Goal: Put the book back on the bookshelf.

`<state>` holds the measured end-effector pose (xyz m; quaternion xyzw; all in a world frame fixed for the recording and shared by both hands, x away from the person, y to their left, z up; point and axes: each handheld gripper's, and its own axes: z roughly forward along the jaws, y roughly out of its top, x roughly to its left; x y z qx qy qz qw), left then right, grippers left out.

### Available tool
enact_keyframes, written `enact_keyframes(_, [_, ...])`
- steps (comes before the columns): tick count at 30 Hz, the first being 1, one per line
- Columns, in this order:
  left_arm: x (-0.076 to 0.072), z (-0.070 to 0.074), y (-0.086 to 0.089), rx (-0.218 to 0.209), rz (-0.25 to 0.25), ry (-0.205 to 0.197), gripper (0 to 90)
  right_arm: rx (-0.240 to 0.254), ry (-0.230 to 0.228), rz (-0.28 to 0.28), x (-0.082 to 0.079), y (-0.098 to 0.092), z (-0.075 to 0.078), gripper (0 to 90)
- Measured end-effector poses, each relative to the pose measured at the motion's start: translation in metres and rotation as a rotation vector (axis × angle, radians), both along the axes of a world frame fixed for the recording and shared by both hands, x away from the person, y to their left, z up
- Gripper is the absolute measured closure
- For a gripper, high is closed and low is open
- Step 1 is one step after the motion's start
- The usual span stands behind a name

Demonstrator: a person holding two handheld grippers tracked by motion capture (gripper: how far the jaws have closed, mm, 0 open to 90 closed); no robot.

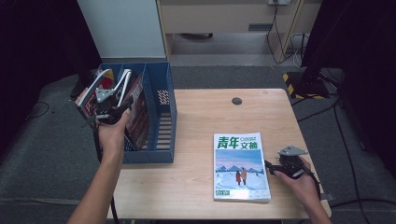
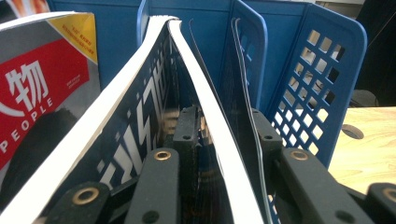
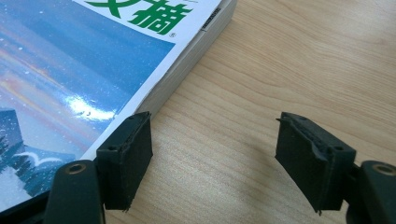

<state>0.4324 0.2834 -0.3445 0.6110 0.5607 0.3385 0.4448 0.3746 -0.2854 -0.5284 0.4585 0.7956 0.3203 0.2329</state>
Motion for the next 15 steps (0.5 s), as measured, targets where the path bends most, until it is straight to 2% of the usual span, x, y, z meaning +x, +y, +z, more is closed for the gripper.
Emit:
enact_keyframes(9, [-0.009,0.002,0.006,-0.015,-0.005,-0.001,68.3,0.0,0.003,0.003,0.0,0.0,0.0,26.9])
enact_keyframes(15, [-0.015,0.003,0.015,-0.039,-0.018,0.02,67.8,-0.003,0.005,0.0,0.0,0.001,0.0,26.9])
